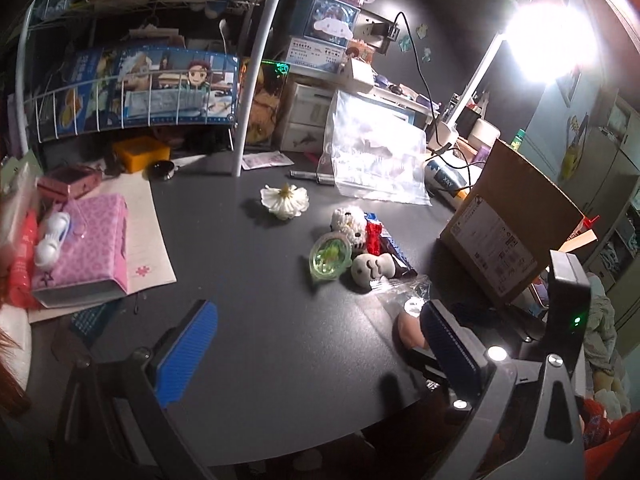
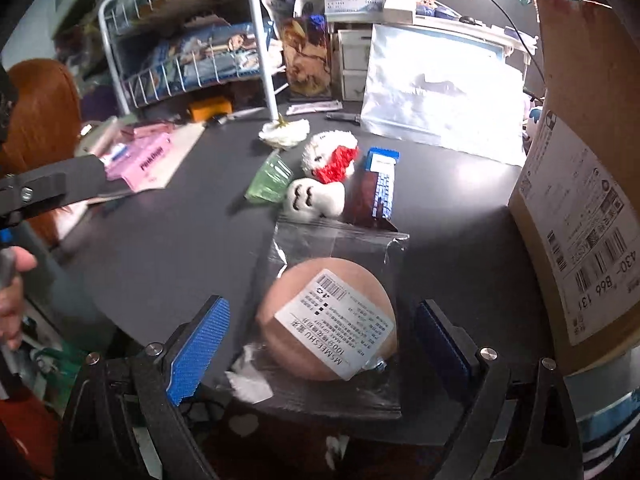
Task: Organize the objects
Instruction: 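Move the right gripper to the peach ball in the plastic bag, then grasp the bagged peach ball with the right gripper and lift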
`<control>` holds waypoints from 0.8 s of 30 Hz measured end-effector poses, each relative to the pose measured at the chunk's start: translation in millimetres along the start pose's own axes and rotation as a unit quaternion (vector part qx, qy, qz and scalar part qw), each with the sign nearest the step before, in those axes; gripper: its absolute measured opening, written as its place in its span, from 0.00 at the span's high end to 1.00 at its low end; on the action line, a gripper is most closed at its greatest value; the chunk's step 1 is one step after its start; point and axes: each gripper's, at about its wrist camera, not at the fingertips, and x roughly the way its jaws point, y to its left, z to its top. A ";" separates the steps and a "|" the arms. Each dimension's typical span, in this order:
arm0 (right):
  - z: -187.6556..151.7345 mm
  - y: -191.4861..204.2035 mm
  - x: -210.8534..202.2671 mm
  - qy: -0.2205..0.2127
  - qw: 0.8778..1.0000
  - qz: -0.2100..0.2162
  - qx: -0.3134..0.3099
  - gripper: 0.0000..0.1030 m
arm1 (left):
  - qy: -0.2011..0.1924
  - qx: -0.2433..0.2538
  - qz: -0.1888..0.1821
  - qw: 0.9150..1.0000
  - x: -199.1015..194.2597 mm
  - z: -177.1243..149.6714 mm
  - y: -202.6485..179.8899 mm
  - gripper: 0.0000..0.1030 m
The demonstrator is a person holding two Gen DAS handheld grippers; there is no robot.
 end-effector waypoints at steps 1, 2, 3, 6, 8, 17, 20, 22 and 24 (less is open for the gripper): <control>1.4 0.1 2.7 0.002 1.000 -0.005 -0.002 0.11 | 0.001 -0.002 -0.001 1.000 0.5 0.2 1.1 0.02; 1.6 0.7 4.1 0.003 1.000 -0.010 -0.004 0.13 | 0.002 -0.004 -0.001 1.000 1.3 -0.1 1.8 0.02; 0.6 -0.1 4.4 0.003 1.000 -0.014 -0.006 0.18 | 0.004 -0.005 -0.001 1.000 2.3 -1.0 2.1 0.03; 1.8 2.0 5.3 0.002 1.000 -0.024 -0.017 0.28 | 0.006 -0.009 -0.001 1.000 3.7 -1.4 3.6 0.02; 2.3 2.2 4.6 0.001 1.000 -0.021 -0.018 0.34 | 0.007 -0.010 -0.002 1.000 4.3 -0.5 4.3 0.02; 10.9 10.5 -23.7 -0.032 0.996 0.048 -0.063 0.35 | 0.017 0.006 -0.038 0.999 2.1 5.9 -12.5 0.03; 26.3 16.1 -39.0 -0.041 0.988 0.111 -0.096 0.35 | 0.017 0.013 -0.071 0.997 -3.1 13.6 -22.0 0.03; 41.9 18.1 -53.2 -0.050 0.981 0.145 -0.120 0.35 | 0.020 0.020 -0.089 0.996 -6.8 20.2 -31.9 0.03; 54.0 21.7 -64.9 -0.060 0.975 0.159 -0.142 0.35 | 0.023 0.031 -0.097 0.995 -11.2 30.0 -44.4 0.03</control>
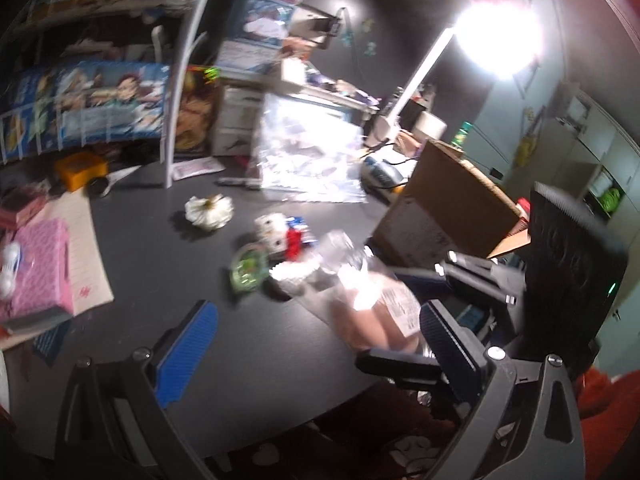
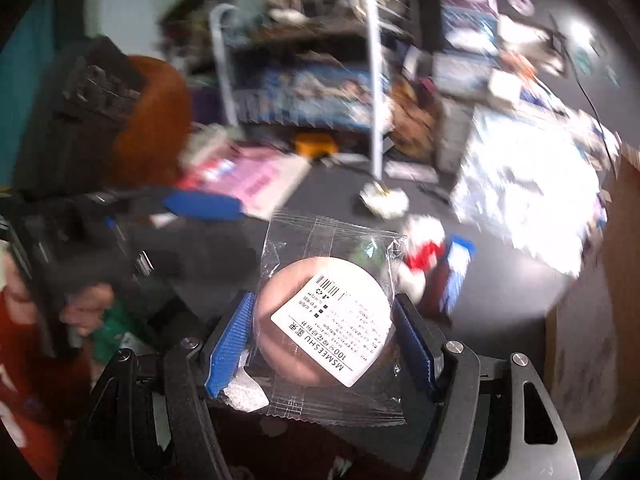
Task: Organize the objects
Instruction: 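Grasp the bagged peach ball with the right gripper and lift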
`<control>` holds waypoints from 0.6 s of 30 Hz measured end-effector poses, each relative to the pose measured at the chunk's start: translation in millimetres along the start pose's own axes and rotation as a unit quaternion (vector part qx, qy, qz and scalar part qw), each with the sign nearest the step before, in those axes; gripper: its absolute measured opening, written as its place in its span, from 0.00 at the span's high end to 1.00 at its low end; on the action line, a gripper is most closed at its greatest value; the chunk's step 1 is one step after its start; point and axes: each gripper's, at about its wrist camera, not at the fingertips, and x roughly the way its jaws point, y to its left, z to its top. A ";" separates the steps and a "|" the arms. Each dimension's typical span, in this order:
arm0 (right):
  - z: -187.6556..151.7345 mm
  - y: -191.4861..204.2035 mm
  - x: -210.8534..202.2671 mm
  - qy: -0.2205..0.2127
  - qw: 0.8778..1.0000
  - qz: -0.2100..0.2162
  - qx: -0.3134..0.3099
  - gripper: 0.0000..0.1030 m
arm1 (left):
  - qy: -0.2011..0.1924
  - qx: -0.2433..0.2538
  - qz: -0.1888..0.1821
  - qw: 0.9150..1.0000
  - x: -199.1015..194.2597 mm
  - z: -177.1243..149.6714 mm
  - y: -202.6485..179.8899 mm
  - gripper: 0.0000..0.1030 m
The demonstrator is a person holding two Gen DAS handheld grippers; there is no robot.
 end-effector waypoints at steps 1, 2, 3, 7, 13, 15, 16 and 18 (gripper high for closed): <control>7.9 1.1 -6.2 -0.005 1.000 0.005 -0.015 0.35 | -0.001 0.006 -0.005 1.000 -1.8 4.8 -5.8 0.03; 14.9 2.3 -12.5 -0.009 0.999 0.009 -0.030 0.35 | -0.005 0.011 -0.011 1.000 -4.1 8.9 -9.9 0.04; 20.1 3.4 -18.2 -0.013 0.999 0.010 -0.041 0.35 | -0.010 0.017 -0.019 1.000 -6.5 15.6 -16.7 0.06; 34.0 -1.5 -41.2 -0.022 0.997 0.013 -0.071 0.36 | -0.013 0.035 -0.031 0.999 -8.9 41.0 -42.0 0.19; 43.4 -39.4 -83.9 -0.038 0.997 -0.013 -0.067 0.36 | -0.019 0.068 -0.056 0.996 0.7 79.6 -87.0 0.38; 44.7 -57.2 -98.8 -0.042 0.997 -0.030 -0.060 0.36 | -0.017 0.085 -0.065 0.994 11.0 95.9 -106.5 0.41; 44.4 -64.7 -105.4 -0.044 0.997 -0.039 -0.058 0.36 | -0.015 0.090 -0.069 0.993 17.2 103.0 -114.3 0.41; 44.4 -82.2 -118.3 -0.044 0.996 -0.057 -0.049 0.36 | -0.005 0.105 -0.083 0.991 34.2 119.7 -134.5 0.47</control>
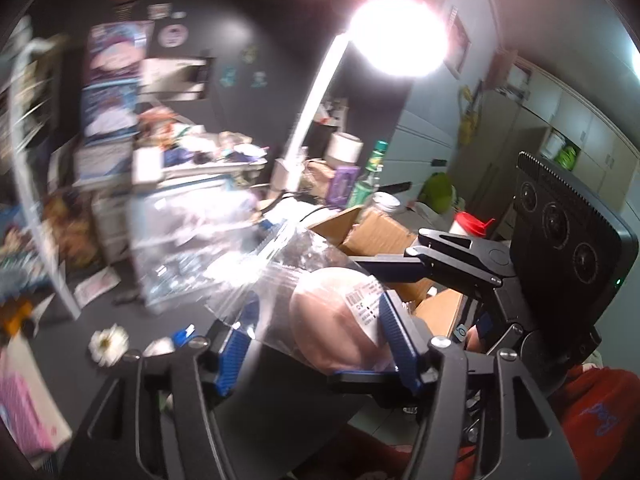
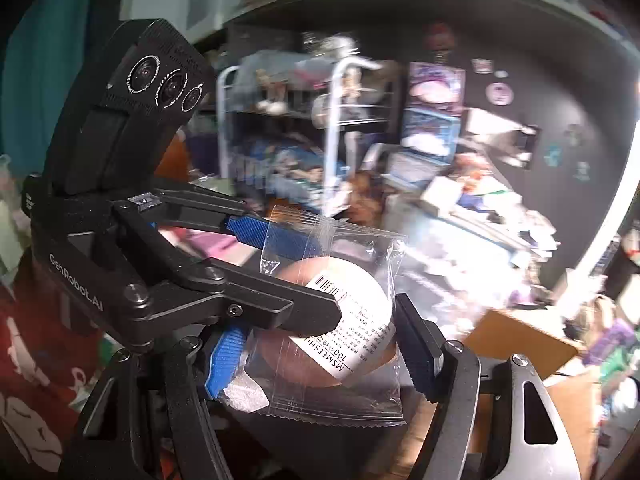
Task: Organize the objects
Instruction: 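Grasp the bagged peach ball with the right gripper and lift, then lower the bagged ball into the box and open the right gripper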
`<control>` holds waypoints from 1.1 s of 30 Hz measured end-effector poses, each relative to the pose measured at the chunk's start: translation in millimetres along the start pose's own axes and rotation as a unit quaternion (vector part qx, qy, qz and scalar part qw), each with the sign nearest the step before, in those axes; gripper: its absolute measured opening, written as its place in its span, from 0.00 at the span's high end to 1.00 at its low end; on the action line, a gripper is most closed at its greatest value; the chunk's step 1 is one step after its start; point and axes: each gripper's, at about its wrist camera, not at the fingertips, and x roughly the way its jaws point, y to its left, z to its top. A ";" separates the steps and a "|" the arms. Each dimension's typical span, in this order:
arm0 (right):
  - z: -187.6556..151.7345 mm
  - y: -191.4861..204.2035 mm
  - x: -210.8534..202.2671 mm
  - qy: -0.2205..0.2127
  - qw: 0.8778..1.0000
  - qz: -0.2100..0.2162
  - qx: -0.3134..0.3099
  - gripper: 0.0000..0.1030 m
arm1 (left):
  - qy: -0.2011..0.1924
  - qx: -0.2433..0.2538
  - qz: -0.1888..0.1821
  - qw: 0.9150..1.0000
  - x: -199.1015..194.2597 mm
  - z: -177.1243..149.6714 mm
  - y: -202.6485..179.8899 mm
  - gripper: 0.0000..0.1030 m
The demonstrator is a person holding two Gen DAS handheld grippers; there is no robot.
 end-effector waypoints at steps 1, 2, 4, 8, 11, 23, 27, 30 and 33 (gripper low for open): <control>-1.3 -10.6 -4.8 0.002 1.000 -0.009 0.006 0.36 | 0.004 0.003 -0.006 1.000 6.9 6.0 -3.7 0.48; -2.0 -20.0 -8.4 0.005 1.000 -0.015 0.012 0.36 | 0.009 0.007 -0.013 1.000 15.9 13.4 -8.9 0.49; -4.5 -41.5 -14.3 0.015 0.999 -0.025 0.028 0.36 | 0.023 0.016 -0.019 0.999 37.7 28.1 -17.7 0.49; -12.8 -74.3 -16.7 0.044 0.997 -0.042 0.049 0.36 | 0.053 0.016 -0.026 0.998 75.9 44.4 -26.6 0.49; -16.9 -88.9 -12.0 0.064 0.995 -0.054 0.052 0.35 | 0.067 0.019 -0.019 0.997 94.7 49.7 -31.2 0.49; -24.3 -89.8 -5.1 0.096 0.990 -0.101 0.029 0.09 | 0.051 0.016 -0.008 0.999 84.4 53.0 -24.4 0.13; -22.5 -88.3 -7.2 0.089 0.990 -0.102 0.031 0.09 | 0.031 0.014 0.015 0.999 63.4 50.5 -16.1 0.13; -18.2 -79.7 -7.2 0.081 0.992 -0.096 0.030 0.09 | 0.013 0.012 0.036 0.999 44.4 45.4 -6.3 0.13; -9.5 -60.1 -7.5 0.061 0.995 -0.069 0.022 0.09 | -0.007 0.009 0.065 0.998 20.1 37.3 6.6 0.11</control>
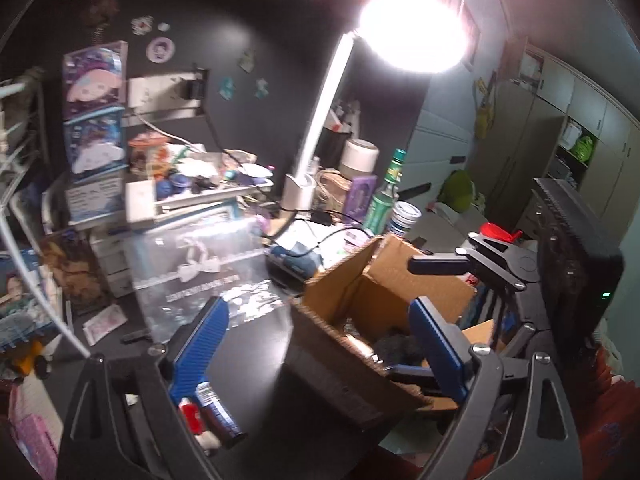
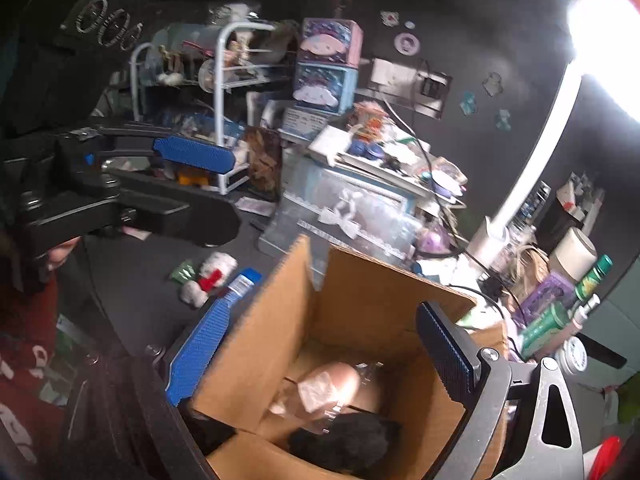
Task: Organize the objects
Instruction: 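Lower the bagged ball into the box and open the right gripper, then reach the right gripper to the green jelly cup and grasp it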
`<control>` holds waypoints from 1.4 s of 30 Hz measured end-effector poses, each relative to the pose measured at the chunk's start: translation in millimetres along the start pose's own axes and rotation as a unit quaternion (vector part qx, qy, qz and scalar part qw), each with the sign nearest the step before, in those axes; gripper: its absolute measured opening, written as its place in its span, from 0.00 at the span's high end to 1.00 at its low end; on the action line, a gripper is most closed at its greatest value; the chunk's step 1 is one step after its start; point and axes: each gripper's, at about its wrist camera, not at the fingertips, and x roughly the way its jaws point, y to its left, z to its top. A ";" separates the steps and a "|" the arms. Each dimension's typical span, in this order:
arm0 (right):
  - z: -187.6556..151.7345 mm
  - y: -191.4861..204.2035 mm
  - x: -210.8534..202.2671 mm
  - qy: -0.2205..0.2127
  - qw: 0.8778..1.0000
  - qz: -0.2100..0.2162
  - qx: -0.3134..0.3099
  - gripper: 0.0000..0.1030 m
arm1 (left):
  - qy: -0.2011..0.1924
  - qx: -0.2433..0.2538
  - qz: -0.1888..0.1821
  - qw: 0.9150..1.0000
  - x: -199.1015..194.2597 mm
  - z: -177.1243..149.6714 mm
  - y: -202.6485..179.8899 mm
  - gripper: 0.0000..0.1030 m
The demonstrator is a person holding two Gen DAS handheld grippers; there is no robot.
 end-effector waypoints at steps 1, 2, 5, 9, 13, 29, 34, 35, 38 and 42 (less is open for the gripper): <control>3.6 9.7 -1.7 -0.009 1.000 0.016 -0.003 0.09 | -0.006 -0.002 0.013 1.000 -7.7 -4.0 6.4 0.10; 6.4 18.7 -3.0 -0.016 0.999 0.031 -0.006 0.09 | -0.012 -0.004 0.023 1.000 -13.9 -7.4 11.9 0.09; 15.4 51.7 -1.0 -0.034 0.997 0.073 -0.019 0.09 | -0.028 -0.017 0.054 0.998 -36.6 -22.7 35.3 0.09; 21.0 97.5 16.6 -0.039 0.992 0.119 -0.029 0.09 | -0.042 -0.033 0.098 0.994 -61.8 -50.6 67.1 0.05; 17.2 128.4 48.6 -0.025 0.989 0.146 -0.018 0.09 | -0.044 -0.053 0.123 0.990 -73.0 -85.6 95.2 0.05; -5.6 163.9 213.0 0.093 0.982 0.155 -0.055 0.43 | 0.001 -0.153 0.141 0.978 -57.1 -194.6 176.0 0.05; -3.2 165.8 238.4 0.118 0.979 0.147 -0.076 0.52 | 0.006 -0.169 0.142 0.975 -57.2 -203.5 188.7 0.05; -3.3 166.3 242.5 0.124 0.978 0.148 -0.078 0.52 | 0.006 -0.169 0.143 0.975 -57.6 -204.2 189.7 0.05; -4.8 168.9 246.0 0.132 0.976 0.150 -0.088 0.58 | 0.007 -0.171 0.143 0.975 -57.6 -204.1 193.2 0.05; -6.9 169.1 245.0 0.134 0.976 0.144 -0.095 0.64 | 0.009 -0.172 0.142 0.975 -55.6 -203.8 194.5 0.05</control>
